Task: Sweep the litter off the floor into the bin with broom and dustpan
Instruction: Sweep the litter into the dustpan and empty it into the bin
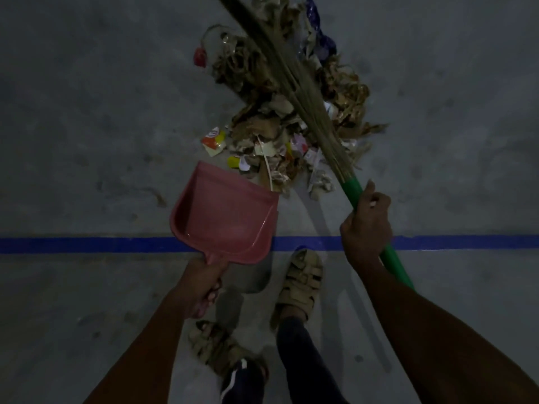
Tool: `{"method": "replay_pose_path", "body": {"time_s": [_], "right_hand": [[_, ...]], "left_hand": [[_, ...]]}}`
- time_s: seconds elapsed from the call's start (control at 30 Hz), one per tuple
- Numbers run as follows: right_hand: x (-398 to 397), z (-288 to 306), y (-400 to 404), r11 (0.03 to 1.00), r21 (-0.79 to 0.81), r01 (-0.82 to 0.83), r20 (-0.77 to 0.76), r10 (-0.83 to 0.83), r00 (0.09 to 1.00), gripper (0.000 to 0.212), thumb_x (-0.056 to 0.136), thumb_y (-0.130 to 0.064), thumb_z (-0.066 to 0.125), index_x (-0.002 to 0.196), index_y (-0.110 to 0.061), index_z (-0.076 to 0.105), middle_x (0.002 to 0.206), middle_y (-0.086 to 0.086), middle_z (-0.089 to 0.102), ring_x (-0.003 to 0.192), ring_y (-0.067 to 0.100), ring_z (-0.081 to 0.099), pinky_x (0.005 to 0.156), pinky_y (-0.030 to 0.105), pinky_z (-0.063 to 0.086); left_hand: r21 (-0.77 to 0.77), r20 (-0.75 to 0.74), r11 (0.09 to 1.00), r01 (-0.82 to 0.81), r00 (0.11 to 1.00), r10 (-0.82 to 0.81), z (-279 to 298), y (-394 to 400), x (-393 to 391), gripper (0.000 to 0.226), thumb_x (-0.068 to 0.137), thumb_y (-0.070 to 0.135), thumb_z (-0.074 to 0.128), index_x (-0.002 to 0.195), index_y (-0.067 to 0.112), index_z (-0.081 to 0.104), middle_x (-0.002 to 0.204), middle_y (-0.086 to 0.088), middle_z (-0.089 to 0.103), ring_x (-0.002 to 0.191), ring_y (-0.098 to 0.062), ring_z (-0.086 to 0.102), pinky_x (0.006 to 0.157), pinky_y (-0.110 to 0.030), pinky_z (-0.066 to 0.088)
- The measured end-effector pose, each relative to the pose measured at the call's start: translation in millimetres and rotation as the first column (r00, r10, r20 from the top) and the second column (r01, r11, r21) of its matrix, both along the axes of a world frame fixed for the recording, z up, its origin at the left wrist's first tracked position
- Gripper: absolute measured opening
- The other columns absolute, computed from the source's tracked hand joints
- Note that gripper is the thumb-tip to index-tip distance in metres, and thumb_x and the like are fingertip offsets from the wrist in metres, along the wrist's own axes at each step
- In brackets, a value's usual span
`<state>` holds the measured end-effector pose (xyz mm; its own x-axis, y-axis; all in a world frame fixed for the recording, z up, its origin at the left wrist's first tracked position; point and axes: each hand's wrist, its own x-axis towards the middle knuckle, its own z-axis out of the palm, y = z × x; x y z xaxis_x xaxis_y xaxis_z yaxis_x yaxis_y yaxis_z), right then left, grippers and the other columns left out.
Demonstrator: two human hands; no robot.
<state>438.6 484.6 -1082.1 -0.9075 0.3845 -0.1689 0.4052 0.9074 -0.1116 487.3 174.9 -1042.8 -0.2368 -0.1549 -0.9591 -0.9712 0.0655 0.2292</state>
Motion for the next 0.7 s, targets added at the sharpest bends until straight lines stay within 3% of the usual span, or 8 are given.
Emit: {"method": "replay_pose_path", "body": {"time_s": [0.23,0.43,0.57,0.7], "right_hand": [[-52,-50,21,0.999,0.045,-0.006,-0.025,0.007,1.000,0.075,0.081,-0.002,0.063,0.149,-0.015,0.035,0.131,0.020,0.046,0.077,0.038,0.056,0.057,0.034,0.032],[-75,-91,40,0.999,0.031,-0.031,0.117,0.027,0.993,0.075,0.083,-0.006,0.065,0.150,-0.015,0.033,0.143,0.015,0.037,0.095,0.040,0.051,0.060,0.038,0.034],[-54,-110,49,0.998,-0.043,-0.039,0.163,0.046,0.986,0.073,0.084,-0.009,0.064,0.150,-0.015,0.034,0.147,0.011,0.035,0.100,0.039,0.052,0.061,0.038,0.035],[-12,-119,51,0.988,-0.150,-0.042,0.123,0.060,0.991,0.072,0.078,-0.005,0.065,0.146,-0.012,0.039,0.141,0.011,0.040,0.093,0.035,0.055,0.062,0.033,0.037]], "left_hand": [[-0.019,0.074,0.995,0.094,0.993,-0.092,-47,22,11,0.041,0.098,0.040,0.063,0.071,0.010,0.053,0.045,0.000,0.045,0.036,-0.012,0.034,0.043,-0.018,0.027],[-0.059,0.091,0.995,0.085,0.993,-0.079,-88,33,15,0.044,0.099,0.036,0.062,0.067,0.008,0.050,0.044,-0.004,0.040,0.030,-0.013,0.031,0.043,-0.017,0.023],[-0.069,0.105,0.991,0.112,0.989,-0.105,-104,36,7,0.044,0.101,0.037,0.059,0.068,0.009,0.049,0.044,-0.003,0.039,0.029,-0.012,0.032,0.042,-0.017,0.022],[-0.076,0.093,0.990,0.121,0.989,-0.114,-109,35,-1,0.043,0.102,0.031,0.058,0.066,0.010,0.048,0.043,-0.002,0.035,0.028,-0.012,0.027,0.040,-0.014,0.020]]}}
